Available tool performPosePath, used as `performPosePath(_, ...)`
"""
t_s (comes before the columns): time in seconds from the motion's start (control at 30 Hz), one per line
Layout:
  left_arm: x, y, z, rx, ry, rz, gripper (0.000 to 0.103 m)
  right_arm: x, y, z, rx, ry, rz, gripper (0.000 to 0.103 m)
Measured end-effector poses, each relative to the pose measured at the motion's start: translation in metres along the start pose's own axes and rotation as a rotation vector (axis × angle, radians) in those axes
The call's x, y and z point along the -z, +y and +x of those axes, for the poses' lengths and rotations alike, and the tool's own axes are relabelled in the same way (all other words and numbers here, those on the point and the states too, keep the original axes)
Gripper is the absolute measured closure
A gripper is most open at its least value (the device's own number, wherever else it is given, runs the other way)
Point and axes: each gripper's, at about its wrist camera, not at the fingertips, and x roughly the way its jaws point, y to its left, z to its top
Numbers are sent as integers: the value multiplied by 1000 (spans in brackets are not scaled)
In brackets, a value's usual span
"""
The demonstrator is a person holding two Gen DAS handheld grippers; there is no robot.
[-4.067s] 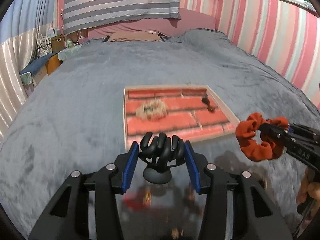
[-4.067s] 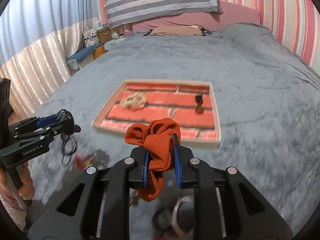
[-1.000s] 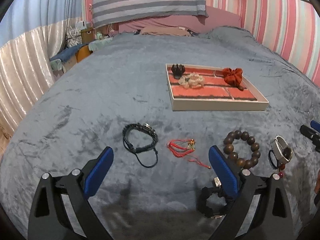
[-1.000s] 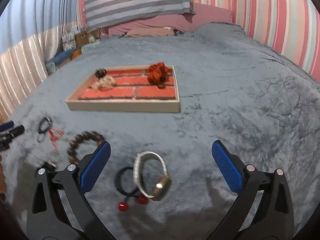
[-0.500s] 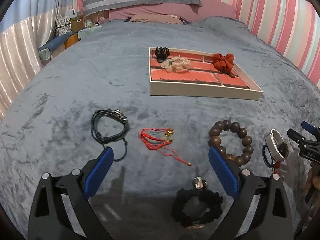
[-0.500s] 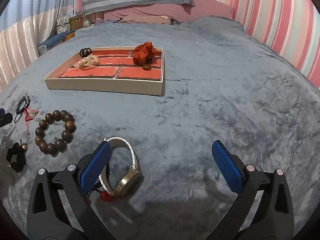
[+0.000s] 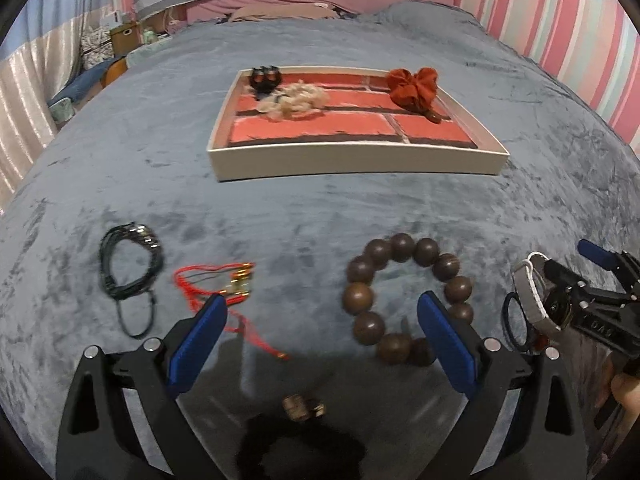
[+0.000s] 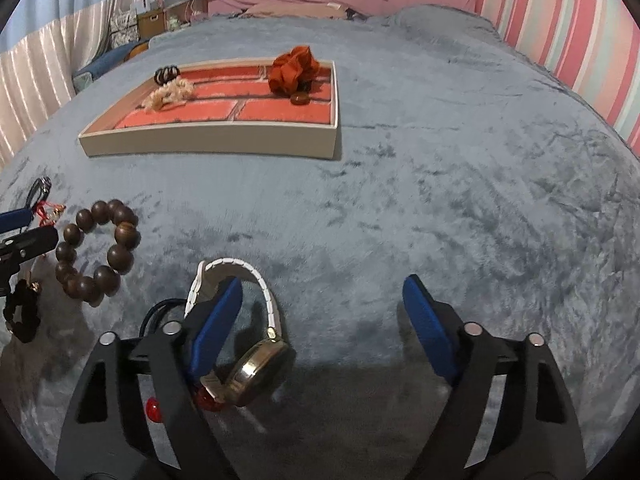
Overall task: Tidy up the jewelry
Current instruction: 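Grasp the white watch with the right tool while the left grasps the wooden bead bracelet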
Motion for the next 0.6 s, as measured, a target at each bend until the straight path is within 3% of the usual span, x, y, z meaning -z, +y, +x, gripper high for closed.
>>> performPosePath(0.27, -5, -12, 18, 8, 50, 25, 10, 1, 7, 20, -18, 59, -8, 49)
performPosePath(0.37, -7, -12, 25, 11, 65, 27, 12, 1, 8, 23, -28, 65, -9, 53)
performPosePath(0.47, -7, -14, 34, 12, 104, 38, 31, 1, 9, 23, -40, 63, -10, 59)
performPosePath(0.6, -5, -16, 39, -9, 97, 54, 33, 1, 9, 23, -57, 57, -3, 66)
